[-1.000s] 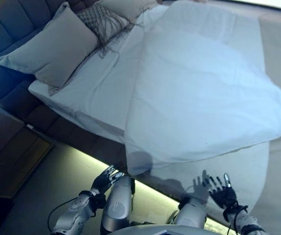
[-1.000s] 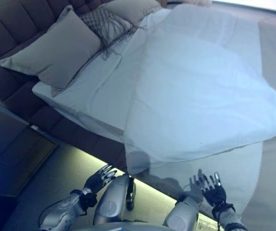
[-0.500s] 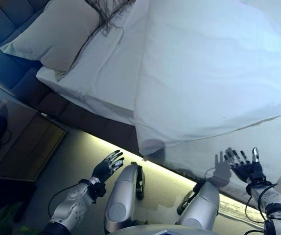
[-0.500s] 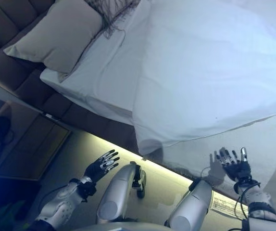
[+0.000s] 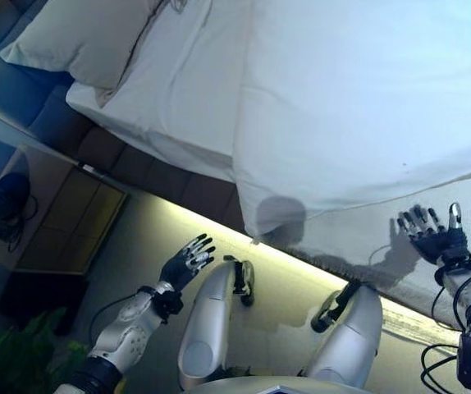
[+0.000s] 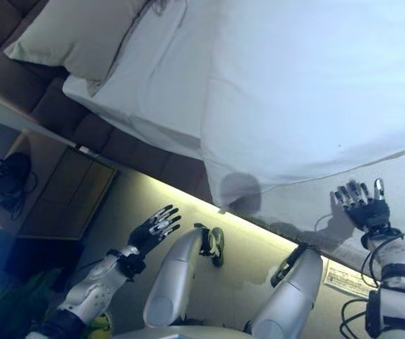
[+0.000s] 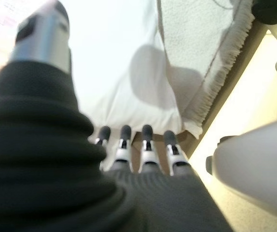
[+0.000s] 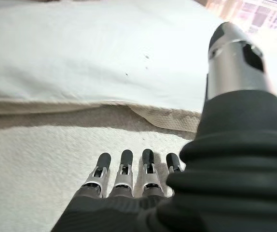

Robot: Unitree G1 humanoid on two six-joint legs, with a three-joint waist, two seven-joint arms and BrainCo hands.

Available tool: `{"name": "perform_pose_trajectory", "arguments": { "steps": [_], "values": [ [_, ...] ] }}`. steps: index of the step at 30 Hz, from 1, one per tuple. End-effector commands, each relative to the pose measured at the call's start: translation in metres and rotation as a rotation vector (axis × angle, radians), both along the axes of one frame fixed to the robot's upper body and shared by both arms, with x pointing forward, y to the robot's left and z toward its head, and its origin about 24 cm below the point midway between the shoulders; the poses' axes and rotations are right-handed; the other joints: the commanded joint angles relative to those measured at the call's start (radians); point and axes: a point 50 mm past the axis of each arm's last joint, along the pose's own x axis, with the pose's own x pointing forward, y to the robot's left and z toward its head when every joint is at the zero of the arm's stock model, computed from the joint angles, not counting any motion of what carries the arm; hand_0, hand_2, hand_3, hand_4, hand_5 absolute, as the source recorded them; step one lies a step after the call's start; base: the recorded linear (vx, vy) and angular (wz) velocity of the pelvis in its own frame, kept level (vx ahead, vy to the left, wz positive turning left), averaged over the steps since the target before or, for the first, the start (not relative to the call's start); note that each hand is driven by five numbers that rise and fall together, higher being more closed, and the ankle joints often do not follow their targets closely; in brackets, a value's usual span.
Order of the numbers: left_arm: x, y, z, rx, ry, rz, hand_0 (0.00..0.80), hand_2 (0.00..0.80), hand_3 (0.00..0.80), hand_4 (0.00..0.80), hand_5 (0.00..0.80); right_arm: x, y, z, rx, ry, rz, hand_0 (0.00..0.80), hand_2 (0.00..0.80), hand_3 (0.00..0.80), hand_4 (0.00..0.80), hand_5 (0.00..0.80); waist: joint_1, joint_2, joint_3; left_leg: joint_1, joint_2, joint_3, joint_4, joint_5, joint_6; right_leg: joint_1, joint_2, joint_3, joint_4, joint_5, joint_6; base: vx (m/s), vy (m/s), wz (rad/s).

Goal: Make the bed neatly

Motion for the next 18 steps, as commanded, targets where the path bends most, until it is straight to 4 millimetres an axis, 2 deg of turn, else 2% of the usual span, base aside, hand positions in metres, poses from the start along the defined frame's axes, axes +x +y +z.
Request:
{"name": "perform_pose_trajectory", "arguments": {
  "steps": [1, 5, 10, 14, 15, 16, 17, 18],
  "values": [
    [0.02, -0.002, 0.026, -0.066, -0.146, 0.027, 0.0, 0.0, 0.0, 0.0, 0.0, 0.015, -0.008, 0.03, -0.031, -0.115, -0.014, 0.0, 0.0, 0.0, 0.0, 0.0, 0.023, 0.041, 0.022, 0.009, 0.079, -0.061, -0.09, 0.074, -0.023, -0.086, 0.015, 0.119, -0.227, 0.428, 0.131, -0.074, 0.021, 0.04],
    [0.026, -0.01, 0.035, -0.093, -0.192, 0.026, 0.0, 0.0, 0.0, 0.0, 0.0, 0.026, -0.016, 0.061, -0.084, -0.175, -0.007, 0.0, 0.0, 0.0, 0.0, 0.0, 0.014, 0.068, 0.041, -0.007, 0.079, -0.052, -0.119, 0.088, -0.026, -0.115, 0.02, 0.133, -0.226, 0.42, 0.13, -0.101, 0.071, 0.03],
    [0.032, -0.021, 0.037, -0.155, -0.219, 0.041, 0.0, 0.0, 0.0, 0.0, 0.0, 0.042, -0.021, 0.109, -0.18, -0.229, 0.039, 0.0, 0.0, 0.0, 0.0, 0.0, -0.004, 0.122, 0.066, -0.017, 0.058, -0.035, -0.16, 0.102, -0.029, -0.148, 0.028, 0.155, -0.241, 0.409, 0.125, -0.088, 0.144, -0.02],
    [0.032, -0.027, 0.038, -0.206, -0.235, 0.049, 0.0, 0.0, 0.0, 0.0, 0.0, 0.05, -0.017, 0.131, -0.257, -0.247, 0.085, 0.0, 0.0, 0.0, 0.0, 0.0, -0.02, 0.147, 0.083, -0.016, 0.055, -0.019, -0.186, 0.11, -0.033, -0.163, 0.039, 0.172, -0.255, 0.399, 0.115, -0.034, 0.156, -0.04],
    [0.031, -0.029, 0.039, -0.222, -0.24, 0.049, 0.0, 0.0, 0.0, 0.0, 0.0, 0.052, -0.015, 0.138, -0.276, -0.255, 0.096, 0.088, 0.088, 0.088, 0.088, 0.088, -0.023, 0.153, 0.087, -0.018, 0.057, -0.015, -0.19, 0.111, -0.033, -0.167, 0.041, 0.176, -0.256, 0.394, 0.111, -0.031, 0.144, -0.01],
    [0.031, -0.03, 0.039, -0.232, -0.243, 0.048, 0.0, 0.0, 0.0, 0.0, 0.0, 0.054, -0.014, 0.141, -0.29, -0.261, 0.103, 0.22, 0.22, 0.22, 0.22, 0.22, -0.025, 0.157, 0.09, -0.018, 0.057, -0.012, -0.193, 0.112, -0.034, -0.17, 0.042, 0.178, -0.255, 0.391, 0.108, -0.027, 0.142, -0.05],
    [0.03, -0.031, 0.039, -0.244, -0.244, 0.048, 0.0, 0.0, 0.0, 0.0, 0.0, 0.055, -0.013, 0.145, -0.308, -0.266, 0.114, 0.424, 0.424, 0.424, 0.424, 0.424, -0.028, 0.161, 0.093, -0.019, 0.059, -0.008, -0.195, 0.113, -0.035, -0.174, 0.042, 0.182, -0.253, 0.387, 0.105, -0.02, 0.106, -0.08],
    [0.029, -0.032, 0.039, -0.249, -0.244, 0.049, 0.0, 0.0, 0.0, 0.0, 0.0, 0.056, -0.012, 0.147, -0.317, -0.267, 0.12, 0.471, 0.471, 0.471, 0.471, 0.471, -0.029, 0.163, 0.094, -0.019, 0.06, -0.006, -0.197, 0.114, -0.036, -0.176, 0.043, 0.183, -0.252, 0.386, 0.105, -0.028, 0.1, -0.08]
  ]
}}
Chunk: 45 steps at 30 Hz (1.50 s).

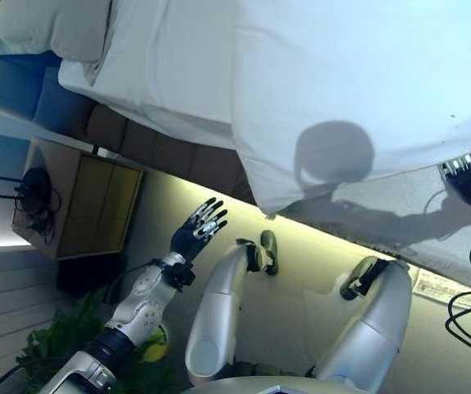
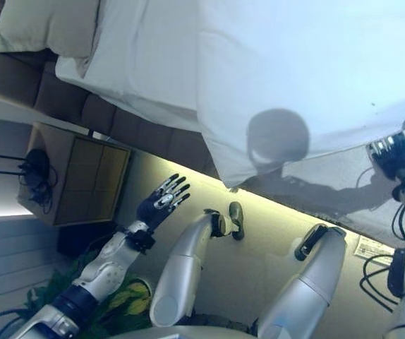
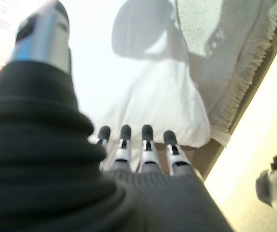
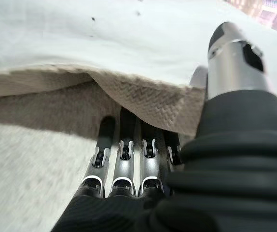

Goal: Make the bed neatly

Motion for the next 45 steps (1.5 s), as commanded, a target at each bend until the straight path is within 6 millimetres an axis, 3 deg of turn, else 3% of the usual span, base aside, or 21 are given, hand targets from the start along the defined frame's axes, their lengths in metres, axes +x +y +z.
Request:
{"name": "perform_pose_trajectory", "arguments": {
  "steps": [1, 7, 8, 10, 19, 26, 31, 35, 40, 45],
  "values": [
    [-0.001, -0.008, 0.005, -0.098, -0.05, 0.029, 0.0, 0.0, 0.0, 0.0, 0.0, 0.009, 0.001, 0.036, -0.093, -0.066, 0.026, 0.502, 0.502, 0.502, 0.502, 0.502, 0.005, 0.042, 0.025, 0.044, 0.076, -0.078, -0.13, 0.087, -0.053, -0.033, 0.038, 0.105, -0.232, 0.359, 0.105, -0.027, 0.074, -0.05],
    [-0.007, -0.013, 0.002, -0.117, -0.052, 0.026, 0.0, 0.0, 0.0, 0.0, 0.0, 0.015, 0.005, 0.05, -0.14, -0.093, 0.033, 0.618, 0.618, 0.618, 0.618, 0.618, 0.01, 0.043, 0.03, 0.057, 0.074, -0.07, -0.149, 0.09, -0.052, -0.021, 0.028, 0.098, -0.248, 0.352, 0.101, -0.017, 0.052, 0.0],
    [-0.008, -0.014, 0.002, -0.121, -0.053, 0.027, 0.0, 0.0, 0.0, 0.0, 0.0, 0.016, 0.006, 0.052, -0.145, -0.098, 0.035, 0.712, 0.712, 0.712, 0.712, 0.712, 0.011, 0.044, 0.029, 0.061, 0.072, -0.07, -0.154, 0.092, -0.052, -0.016, 0.028, 0.096, -0.253, 0.352, 0.1, -0.001, 0.047, 0.05],
    [-0.01, -0.016, 0.002, -0.128, -0.055, 0.029, 0.0, 0.0, 0.0, 0.0, 0.0, 0.018, 0.008, 0.056, -0.158, -0.116, 0.044, 0.8, 0.8, 0.8, 0.8, 0.8, 0.014, 0.046, 0.028, 0.071, 0.065, -0.072, -0.169, 0.096, -0.05, -0.005, 0.028, 0.091, -0.266, 0.353, 0.099, 0.0, 0.054, 0.07],
    [-0.017, -0.02, 0.003, -0.136, -0.06, 0.043, 0.0, 0.0, 0.0, 0.0, 0.0, 0.024, 0.018, 0.065, -0.19, -0.196, 0.084, 0.8, 0.8, 0.8, 0.8, 0.8, 0.03, 0.036, 0.024, 0.148, 0.036, -0.068, -0.23, 0.097, -0.037, 0.084, 0.02, 0.045, -0.346, 0.368, 0.101, -0.005, 0.01, -0.01],
    [-0.021, -0.02, 0.0, -0.102, -0.02, 0.07, 0.0, 0.0, 0.0, 0.0, 0.0, 0.033, 0.039, 0.034, -0.204, -0.146, 0.113, 0.8, 0.8, 0.8, 0.8, 0.8, 0.051, 0.007, -0.009, 0.292, 0.007, -0.071, -0.32, 0.1, -0.026, 0.252, 0.006, -0.029, -0.485, 0.402, 0.108, 0.031, -0.01, -0.04],
    [-0.026, -0.017, -0.009, -0.038, 0.052, 0.092, 0.0, 0.0, 0.0, 0.0, 0.0, 0.04, 0.064, -0.001, -0.207, -0.053, 0.14, 0.8, 0.8, 0.8, 0.8, 0.8, 0.072, -0.022, -0.044, 0.405, -0.007, -0.083, -0.391, 0.106, -0.026, 0.407, 0.002, -0.096, -0.616, 0.439, 0.123, 0.089, -0.043, -0.05],
    [-0.03, -0.012, -0.017, 0.028, 0.098, 0.104, 0.0, 0.0, 0.0, 0.0, 0.0, 0.047, 0.095, -0.028, -0.244, 0.019, 0.172, 0.8, 0.8, 0.8, 0.8, 0.8, 0.099, -0.061, -0.08, 0.503, -0.01, -0.093, -0.469, 0.119, -0.029, 0.557, 0.011, -0.167, -0.753, 0.483, 0.143, 0.087, -0.069, -0.12],
    [-0.028, -0.01, -0.018, 0.12, 0.09, 0.132, 0.0, 0.0, 0.0, 0.0, 0.0, 0.055, 0.136, -0.043, -0.227, 0.049, 0.25, 0.8, 0.8, 0.8, 0.8, 0.8, 0.123, -0.103, -0.11, 0.601, -0.009, -0.102, -0.567, 0.146, -0.04, 0.71, 0.027, -0.243, -0.876, 0.523, 0.163, 0.028, -0.034, -0.03],
    [-0.023, 0.003, -0.022, 0.564, -0.026, 0.187, 0.0, 0.0, 0.0, 0.0, 0.0, 0.055, 0.193, -0.069, -0.203, 0.095, 0.376, 0.8, 0.8, 0.8, 0.8, 0.8, 0.157, -0.168, -0.155, 0.675, 0.002, -0.12, -0.61, 0.151, -0.04, 0.842, 0.042, -0.292, -0.923, 0.528, 0.168, 0.062, -0.088, 0.03]
  ]
}}
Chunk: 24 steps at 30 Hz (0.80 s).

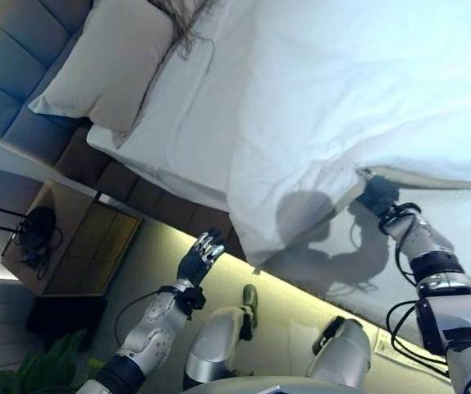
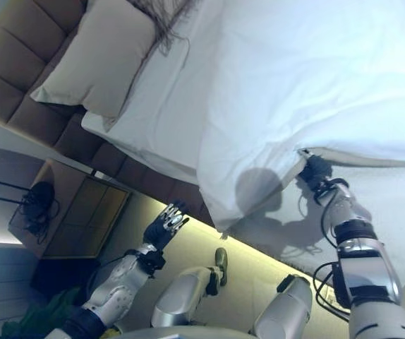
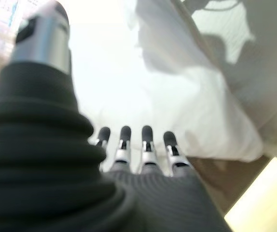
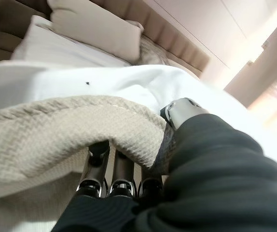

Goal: Make the bed neatly

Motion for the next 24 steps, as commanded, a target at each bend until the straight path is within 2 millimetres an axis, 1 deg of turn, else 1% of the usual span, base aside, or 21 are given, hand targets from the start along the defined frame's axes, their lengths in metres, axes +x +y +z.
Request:
{"name": "perform_pose_trajectory", "arguments": {
  "steps": [1, 4, 5, 7, 11, 12, 15, 17, 20, 24],
  "values": [
    [0.012, 0.012, 0.017, 0.387, -0.177, -0.008, 0.0, 0.0, 0.0, 0.0, 0.0, 0.02, 0.062, 0.029, 0.057, -0.128, 0.162, 0.8, 0.8, 0.8, 0.8, 0.8, 0.068, -0.079, -0.028, 0.035, 0.032, -0.062, 0.05, -0.061, 0.038, 0.225, -0.058, -0.046, -0.488, 0.477, 0.148, 0.114, -0.052, -0.03],
    [0.015, 0.017, 0.009, 0.552, -0.147, 0.009, 0.0, 0.0, 0.0, 0.0, 0.0, 0.017, 0.098, 0.016, 0.112, -0.055, 0.225, 0.8, 0.8, 0.8, 0.8, 0.8, 0.072, -0.099, -0.074, 0.106, 0.04, -0.052, -0.009, -0.05, 0.034, 0.308, -0.031, -0.067, -0.536, 0.474, 0.151, 0.123, 0.0, -0.01],
    [0.016, 0.017, 0.007, 0.608, -0.157, 0.001, 0.0, 0.0, 0.0, 0.0, 0.0, 0.015, 0.107, 0.011, 0.116, -0.034, 0.243, 0.8, 0.8, 0.8, 0.8, 0.8, 0.072, -0.107, -0.084, 0.118, 0.039, -0.034, -0.023, -0.03, 0.042, 0.328, -0.026, -0.088, -0.556, 0.488, 0.137, 0.069, -0.011, -0.06],
    [0.02, 0.015, 0.005, 0.737, -0.204, -0.031, 0.0, 0.0, 0.0, 0.0, 0.0, 0.01, 0.127, 0.0, 0.12, 0.01, 0.281, 0.8, 0.8, 0.8, 0.8, 0.8, 0.071, -0.12, -0.113, 0.151, 0.039, -0.036, -0.041, -0.029, 0.042, 0.363, -0.011, -0.094, -0.577, 0.486, 0.138, 0.074, -0.031, -0.04],
    [0.029, 0.01, 0.009, 0.878, -0.299, -0.08, 0.0, 0.0, 0.0, 0.0, 0.0, -0.001, 0.16, -0.014, 0.152, 0.078, 0.354, 0.8, 0.8, 0.8, 0.8, 0.8, 0.064, -0.133, -0.14, 0.199, 0.042, -0.033, -0.06, -0.035, 0.045, 0.401, 0.003, -0.09, -0.589, 0.48, 0.138, 0.063, -0.028, 0.01],
    [0.031, 0.008, 0.011, 0.905, -0.333, -0.088, 0.0, 0.0, 0.0, 0.0, 0.0, -0.005, 0.166, -0.02, 0.139, 0.09, 0.377, 0.8, 0.8, 0.8, 0.8, 0.8, 0.062, -0.136, -0.149, 0.211, 0.043, -0.03, -0.066, -0.036, 0.045, 0.411, 0.008, -0.088, -0.595, 0.479, 0.138, 0.071, -0.045, -0.05],
    [0.038, -0.001, 0.021, 0.968, -0.427, -0.126, 0.0, 0.0, 0.0, 0.0, 0.0, -0.013, 0.183, -0.027, 0.098, 0.11, 0.432, 0.8, 0.8, 0.8, 0.8, 0.8, 0.058, -0.151, -0.175, 0.239, 0.048, -0.02, -0.077, -0.037, 0.044, 0.438, 0.02, -0.085, -0.62, 0.484, 0.14, 0.076, -0.07, -0.07],
    [0.042, -0.008, 0.026, 0.977, -0.474, -0.154, 0.0, 0.0, 0.0, 0.0, 0.0, -0.016, 0.19, -0.028, 0.106, 0.118, 0.438, 0.8, 0.8, 0.8, 0.8, 0.8, 0.057, -0.16, -0.186, 0.253, 0.051, -0.017, -0.077, -0.041, 0.043, 0.45, 0.022, -0.088, -0.625, 0.487, 0.142, 0.091, -0.085, -0.07],
    [0.044, -0.023, 0.032, 1.014, -0.547, -0.235, 0.0, 0.0, 0.0, 0.0, 0.0, -0.02, 0.195, -0.03, 0.155, 0.144, 0.419, 0.8, 0.8, 0.8, 0.8, 0.8, 0.052, -0.168, -0.2, 0.272, 0.057, -0.014, -0.084, -0.044, 0.041, 0.462, 0.024, -0.093, -0.622, 0.485, 0.144, 0.097, -0.074, -0.03],
    [0.043, -0.047, 0.038, 1.101, -0.69, -0.359, 0.0, 0.0, 0.0, 0.0, 0.0, -0.022, 0.2, -0.031, 0.194, 0.165, 0.417, 0.8, 0.8, 0.8, 0.8, 0.8, 0.039, -0.175, -0.216, 0.293, 0.063, -0.009, -0.105, -0.041, 0.037, 0.48, 0.03, -0.101, -0.634, 0.485, 0.153, 0.077, -0.08, -0.03]
  ]
}}
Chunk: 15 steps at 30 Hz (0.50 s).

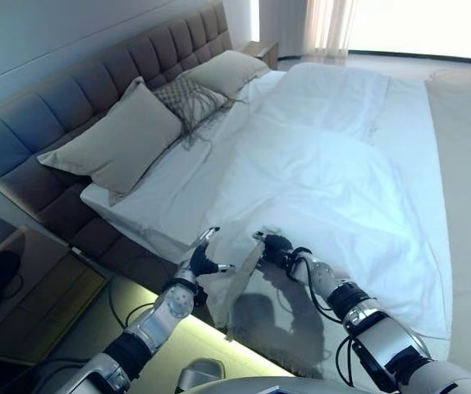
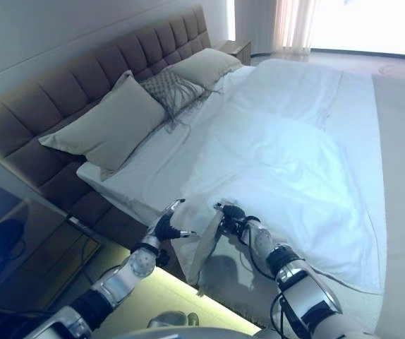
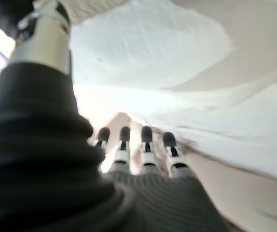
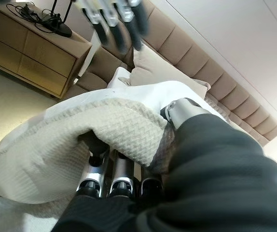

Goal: Make the bed neatly

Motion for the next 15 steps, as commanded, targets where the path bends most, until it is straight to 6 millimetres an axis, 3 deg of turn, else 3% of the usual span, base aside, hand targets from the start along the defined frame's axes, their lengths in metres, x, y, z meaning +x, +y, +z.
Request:
{"name": "perform_pose_trajectory", "arguments": {
  "steps": [1, 11, 15],
  "values": [
    [0.02, -0.035, 0.043, 0.089, -0.245, -0.23, 0.0, 0.0, 0.0, 0.0, 0.0, 0.026, 0.053, 0.058, 0.229, -0.181, 0.062, 0.8, 0.8, 0.8, 0.8, 0.8, 0.017, -0.083, -0.004, 0.01, 0.023, -0.012, 0.027, -0.039, 0.036, 0.182, -0.056, -0.052, -0.477, 0.479, 0.127, 0.054, -0.09, -0.02],
    [0.022, -0.05, 0.044, 0.122, -0.229, -0.183, 0.0, 0.0, 0.0, 0.0, 0.0, 0.018, 0.057, 0.053, 0.26, -0.163, 0.032, 0.8, 0.8, 0.8, 0.8, 0.8, -0.002, -0.092, -0.023, 0.034, 0.03, 0.0, -0.007, -0.036, 0.027, 0.197, -0.055, -0.07, -0.506, 0.491, 0.146, 0.033, -0.067, -0.01],
    [0.02, -0.052, 0.037, 0.231, -0.193, -0.179, 0.0, 0.0, 0.0, 0.0, 0.0, 0.015, 0.061, 0.055, 0.269, -0.17, 0.035, 0.8, 0.8, 0.8, 0.8, 0.8, -0.002, -0.092, -0.019, 0.032, 0.032, -0.004, -0.008, -0.031, 0.022, 0.196, -0.058, -0.079, -0.505, 0.496, 0.15, 0.012, -0.018, 0.0]
  ]
}}
